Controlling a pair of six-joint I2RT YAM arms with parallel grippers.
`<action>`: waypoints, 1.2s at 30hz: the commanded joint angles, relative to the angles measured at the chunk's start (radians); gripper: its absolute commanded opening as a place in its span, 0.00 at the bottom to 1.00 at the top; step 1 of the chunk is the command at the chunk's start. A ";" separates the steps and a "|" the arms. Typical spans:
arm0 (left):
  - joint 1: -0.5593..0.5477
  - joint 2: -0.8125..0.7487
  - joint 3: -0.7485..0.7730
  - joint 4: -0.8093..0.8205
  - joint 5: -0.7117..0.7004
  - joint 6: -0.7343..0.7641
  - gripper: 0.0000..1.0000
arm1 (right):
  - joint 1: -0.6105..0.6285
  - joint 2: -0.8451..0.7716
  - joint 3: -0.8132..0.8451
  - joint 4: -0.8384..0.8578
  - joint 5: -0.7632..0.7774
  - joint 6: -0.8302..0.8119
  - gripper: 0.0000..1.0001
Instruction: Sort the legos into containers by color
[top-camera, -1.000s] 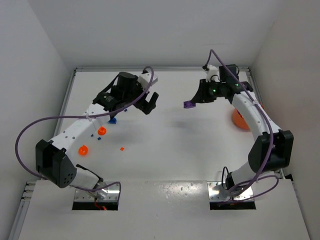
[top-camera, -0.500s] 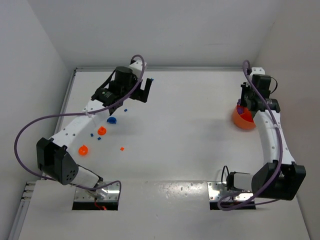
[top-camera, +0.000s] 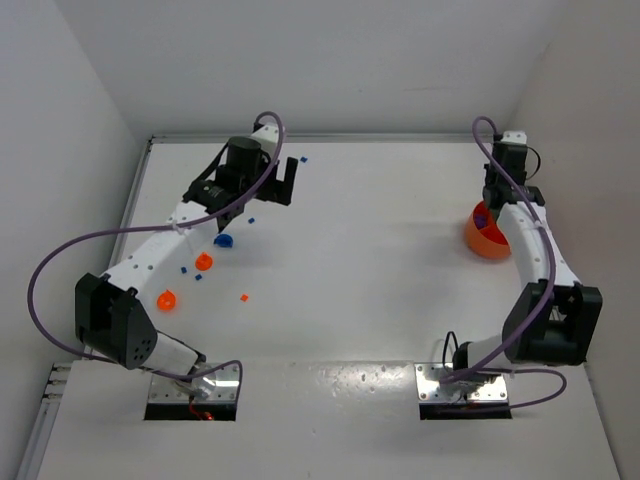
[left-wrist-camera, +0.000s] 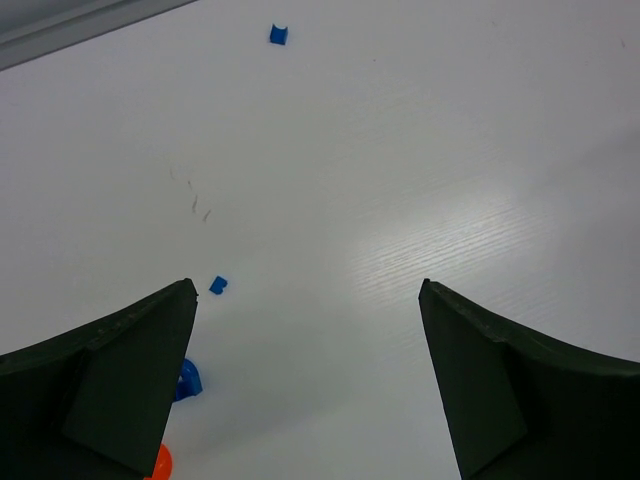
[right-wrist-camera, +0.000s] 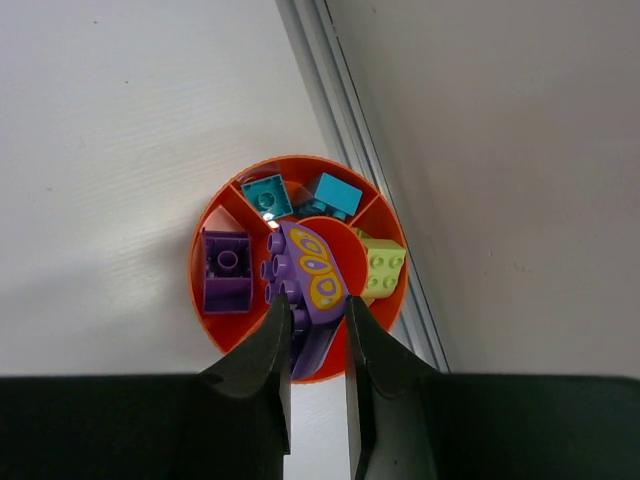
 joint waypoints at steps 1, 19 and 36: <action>0.015 0.004 0.006 0.039 -0.010 -0.025 1.00 | 0.006 0.043 0.020 0.070 0.041 -0.023 0.00; 0.100 0.070 0.007 0.039 0.063 -0.091 1.00 | 0.034 0.210 0.097 0.052 -0.003 -0.005 0.00; 0.179 0.075 0.052 -0.030 0.137 0.022 1.00 | 0.034 0.140 0.295 -0.198 -0.367 0.004 0.75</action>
